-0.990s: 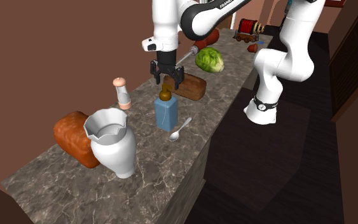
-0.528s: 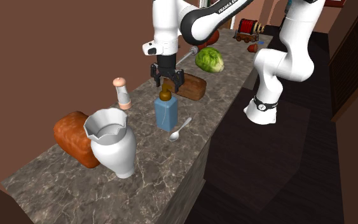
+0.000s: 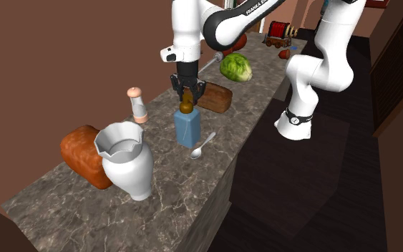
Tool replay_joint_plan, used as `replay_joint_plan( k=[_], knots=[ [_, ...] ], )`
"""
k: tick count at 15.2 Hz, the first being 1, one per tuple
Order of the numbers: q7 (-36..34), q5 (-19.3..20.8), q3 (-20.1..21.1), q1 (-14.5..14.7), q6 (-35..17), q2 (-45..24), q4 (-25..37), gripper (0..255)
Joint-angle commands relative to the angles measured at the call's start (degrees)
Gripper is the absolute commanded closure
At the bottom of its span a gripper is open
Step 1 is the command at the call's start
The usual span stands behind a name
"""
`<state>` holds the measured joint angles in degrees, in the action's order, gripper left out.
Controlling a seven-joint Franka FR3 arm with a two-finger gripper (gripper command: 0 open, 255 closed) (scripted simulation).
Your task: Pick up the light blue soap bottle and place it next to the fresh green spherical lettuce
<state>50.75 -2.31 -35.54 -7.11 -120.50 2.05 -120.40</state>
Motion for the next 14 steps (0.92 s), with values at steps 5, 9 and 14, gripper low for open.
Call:
replay_joint_plan(
  k=[5,9,14],
  knots=[
    [-0.19,0.21,0.04,0.01,0.74,0.27,0.49,255],
    [-0.88,1.0,0.21,0.07,3.73,1.4,2.58,255],
    [-1.55,1.71,0.44,0.14,7.5,2.48,5.47,255]
  ],
)
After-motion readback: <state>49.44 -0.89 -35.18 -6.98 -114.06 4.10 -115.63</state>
